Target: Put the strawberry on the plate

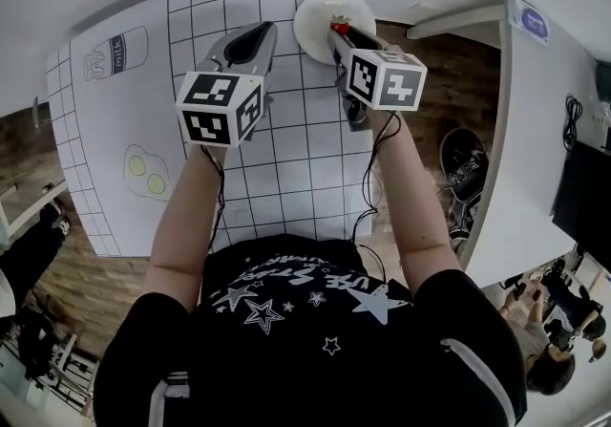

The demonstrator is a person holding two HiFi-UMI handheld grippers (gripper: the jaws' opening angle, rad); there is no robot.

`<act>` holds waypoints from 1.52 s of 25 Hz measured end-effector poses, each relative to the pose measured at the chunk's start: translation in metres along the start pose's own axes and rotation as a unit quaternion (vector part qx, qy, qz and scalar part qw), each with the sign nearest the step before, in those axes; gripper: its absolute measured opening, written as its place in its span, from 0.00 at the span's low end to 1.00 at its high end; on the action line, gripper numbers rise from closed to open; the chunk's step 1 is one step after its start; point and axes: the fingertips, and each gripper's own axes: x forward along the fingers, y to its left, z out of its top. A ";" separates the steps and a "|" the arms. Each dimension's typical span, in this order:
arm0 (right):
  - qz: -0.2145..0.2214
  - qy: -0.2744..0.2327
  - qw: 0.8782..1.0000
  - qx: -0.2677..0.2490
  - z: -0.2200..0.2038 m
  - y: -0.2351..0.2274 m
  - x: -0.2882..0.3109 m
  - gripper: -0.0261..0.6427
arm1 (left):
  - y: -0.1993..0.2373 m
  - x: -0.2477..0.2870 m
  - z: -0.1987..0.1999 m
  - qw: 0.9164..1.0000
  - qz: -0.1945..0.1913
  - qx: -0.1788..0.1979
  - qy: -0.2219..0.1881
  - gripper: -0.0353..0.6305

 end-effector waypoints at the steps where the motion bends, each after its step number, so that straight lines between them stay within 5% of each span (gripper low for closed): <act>1: -0.004 0.003 1.000 -0.004 -0.001 -0.001 0.001 0.24 | 0.000 0.000 -0.001 1.000 -0.001 0.000 0.000 0.06; 15: -0.028 0.037 0.998 -0.045 -0.010 0.006 0.010 0.24 | 0.003 -0.009 -0.006 1.000 0.003 -0.011 0.004 0.06; 38: -0.033 0.019 0.999 -0.014 -0.015 0.009 -0.019 0.27 | -0.007 -0.055 -0.015 1.000 0.027 -0.011 0.010 0.06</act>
